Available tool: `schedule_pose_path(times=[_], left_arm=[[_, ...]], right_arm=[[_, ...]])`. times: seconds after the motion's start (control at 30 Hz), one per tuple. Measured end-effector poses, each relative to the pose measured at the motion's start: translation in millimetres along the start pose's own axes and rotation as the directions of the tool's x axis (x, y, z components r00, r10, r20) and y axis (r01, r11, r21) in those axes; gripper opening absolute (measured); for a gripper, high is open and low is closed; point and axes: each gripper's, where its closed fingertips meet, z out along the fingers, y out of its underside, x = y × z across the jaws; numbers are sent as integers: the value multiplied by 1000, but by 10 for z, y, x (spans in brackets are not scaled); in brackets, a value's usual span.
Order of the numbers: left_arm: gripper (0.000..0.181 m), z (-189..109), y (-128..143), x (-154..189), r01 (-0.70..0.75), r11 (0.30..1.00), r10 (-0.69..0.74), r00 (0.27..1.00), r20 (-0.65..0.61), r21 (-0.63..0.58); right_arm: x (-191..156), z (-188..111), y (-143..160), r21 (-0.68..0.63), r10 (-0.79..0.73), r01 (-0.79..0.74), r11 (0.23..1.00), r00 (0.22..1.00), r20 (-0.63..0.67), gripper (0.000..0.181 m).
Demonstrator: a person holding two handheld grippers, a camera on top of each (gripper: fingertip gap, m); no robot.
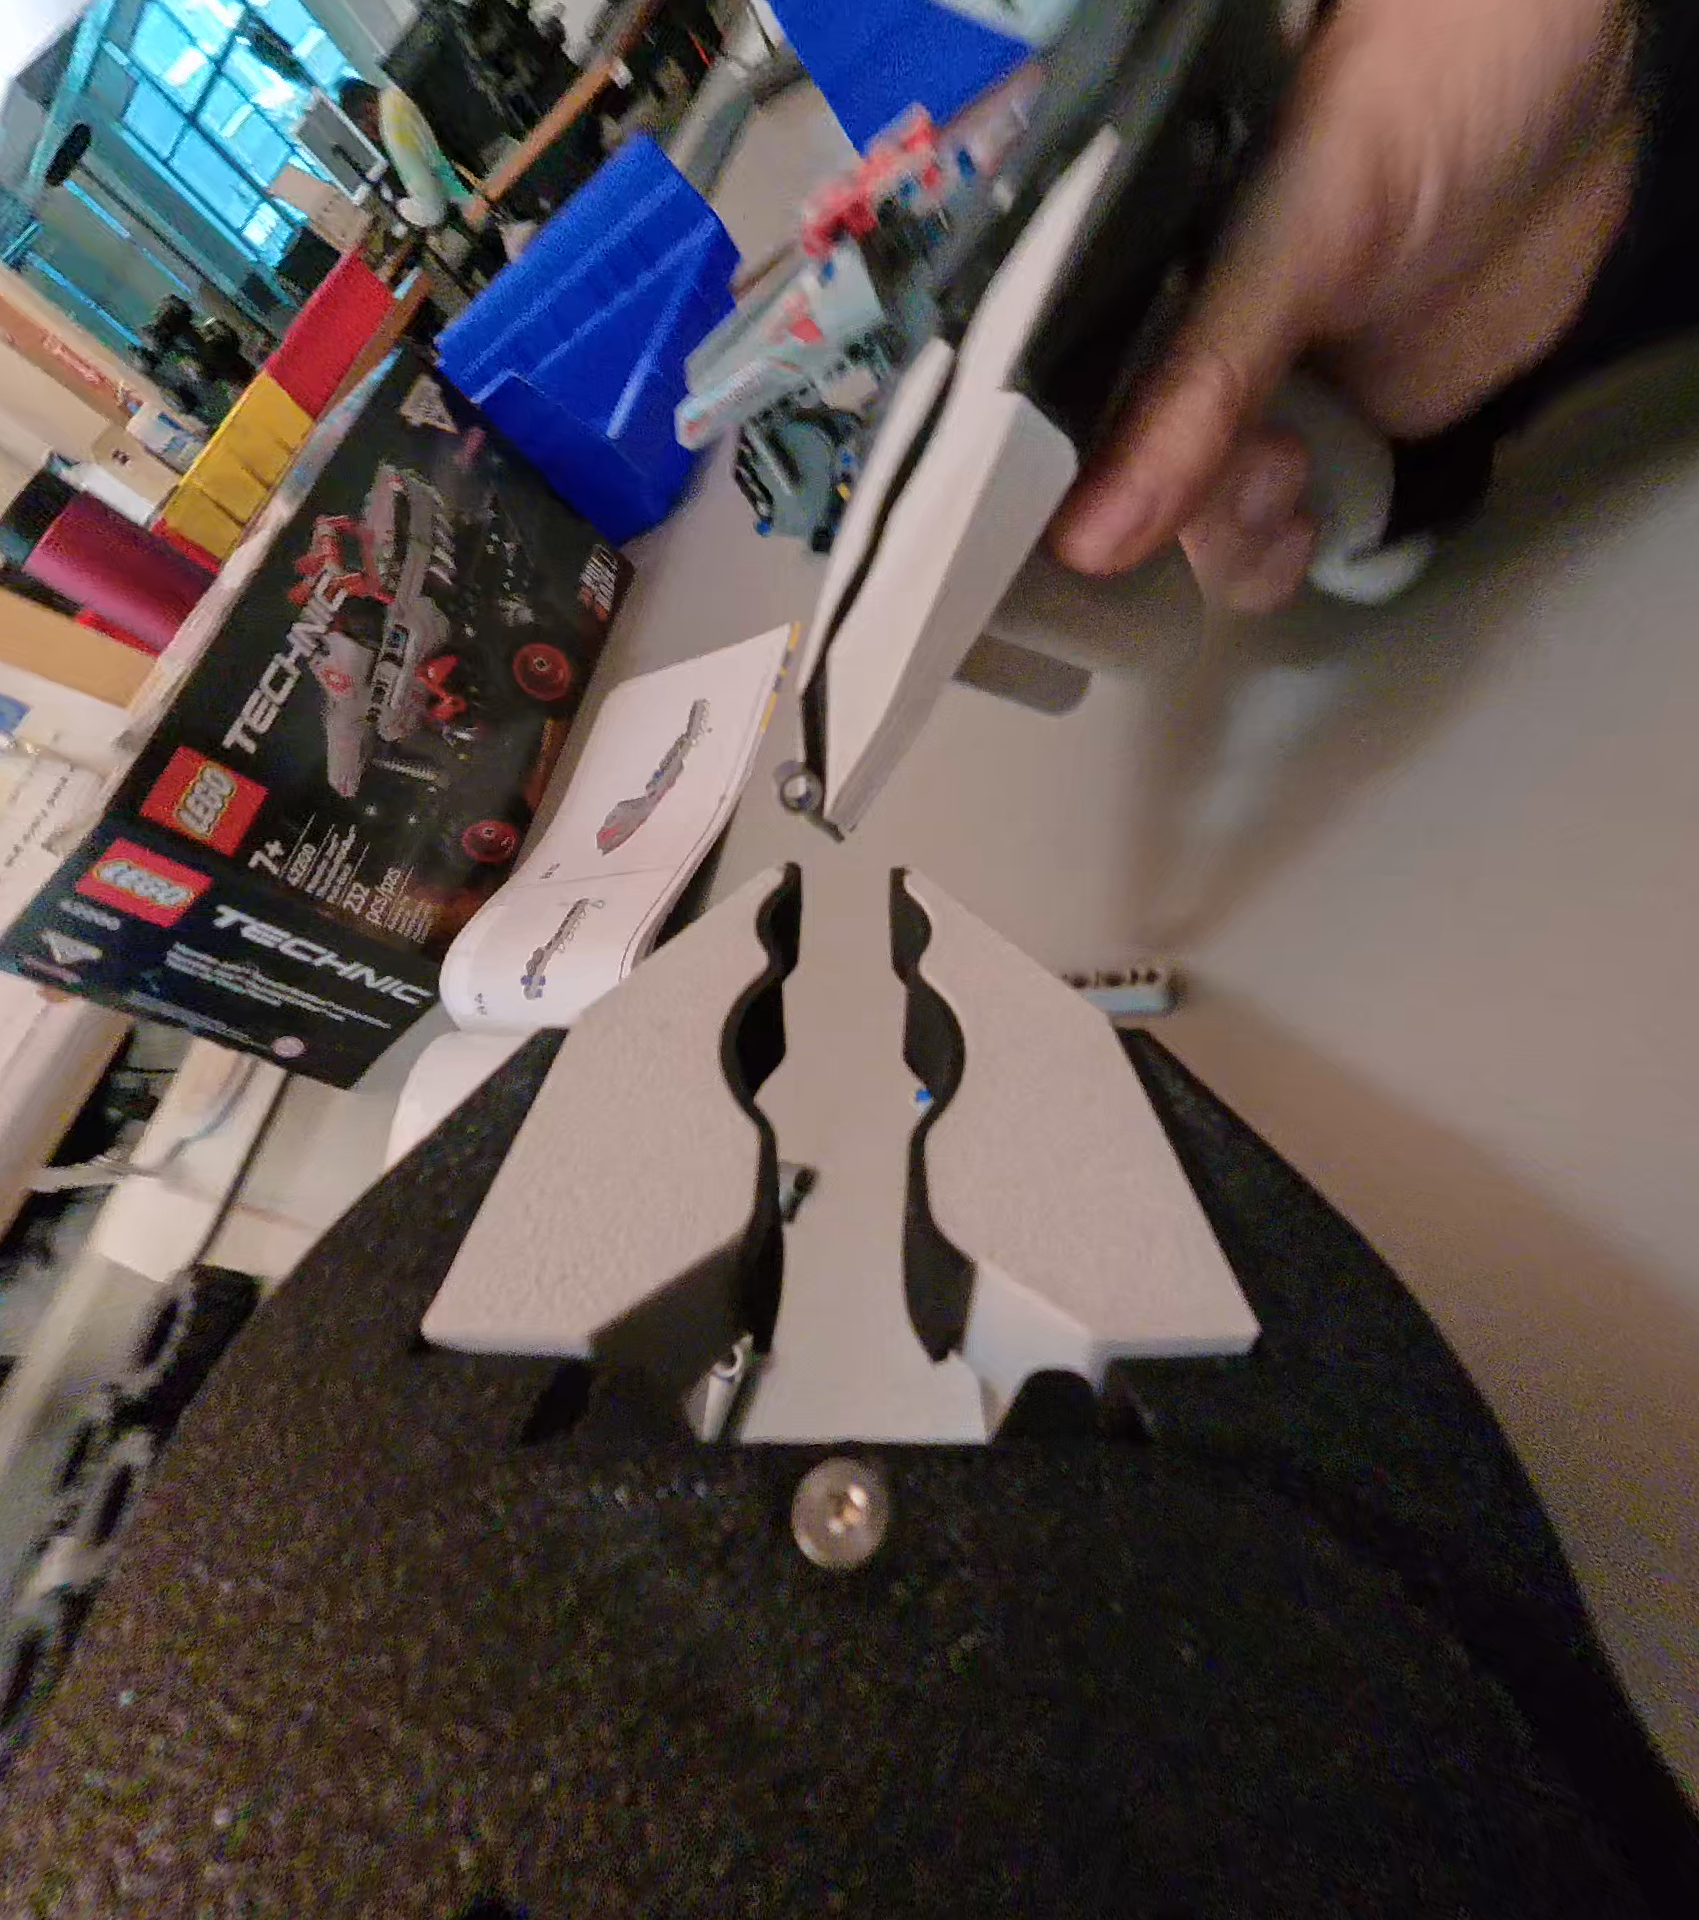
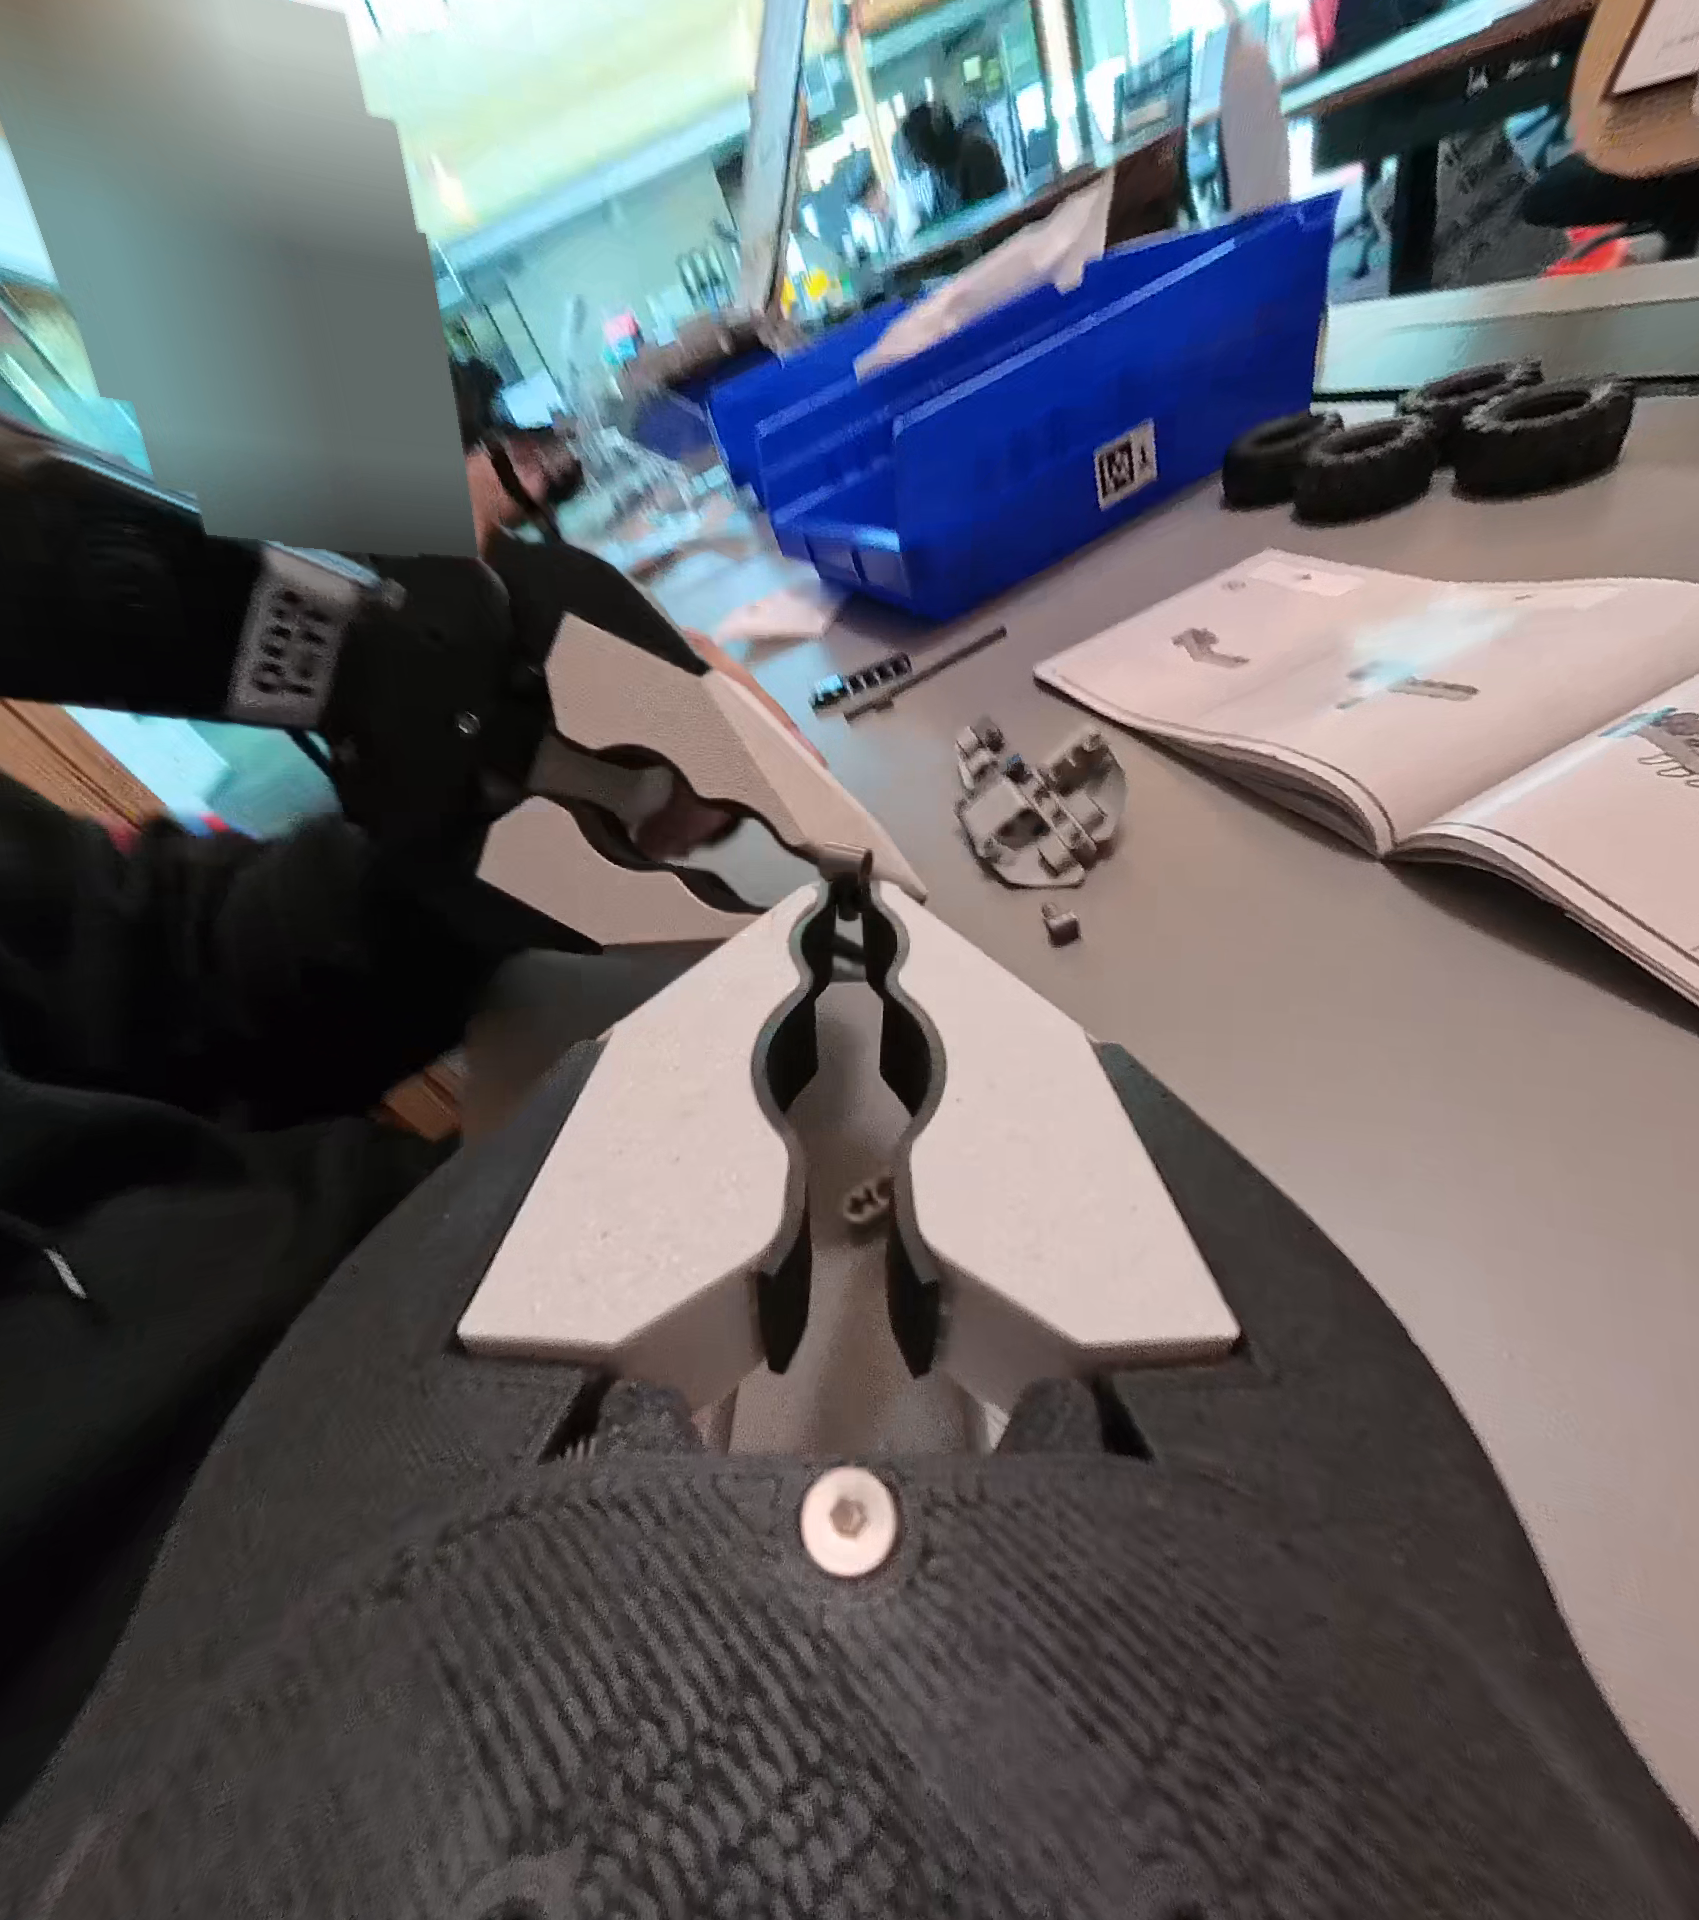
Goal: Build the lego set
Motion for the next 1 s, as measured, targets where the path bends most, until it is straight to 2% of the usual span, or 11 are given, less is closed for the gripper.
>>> schedule_pose_path(times=[0.07,0.17,0.27,0.37,0.5,0.7,0.77,0.87,1.0], left_arm=[[17,-52,-107,-75,86,994,-88,996,22,71],[18,-106,-270,-119,119,983,-128,990,56,142],[9,-145,-364,-175,92,981,-116,984,132,173],[6,-178,-410,-198,40,981,-75,980,186,188],[5,-208,-439,-186,-17,980,-21,982,190,198],[2,-185,-362,-182,-119,983,89,974,208,137],[1,-180,-305,-208,-185,980,163,958,237,74],[1,-168,-284,-196,-238,971,224,943,246,31],[1,-170,-217,-242,-352,933,359,885,297,-77]], right_arm=[[-19,-30,-100,75,85,-88,993,996,42,3],[-57,-50,-234,179,218,-239,954,967,128,3],[-104,-47,-297,223,303,-347,911,930,210,2],[-149,-54,-353,245,356,-422,873,894,274,3],[-198,-73,-377,237,399,-486,841,853,335,5],[-187,-51,-321,201,378,-442,874,879,289,9],[-166,-48,-303,194,354,-405,894,901,249,19],[-136,-76,-323,210,320,-364,907,922,217,8],[-67,-74,-270,182,285,-306,935,949,131,14]])
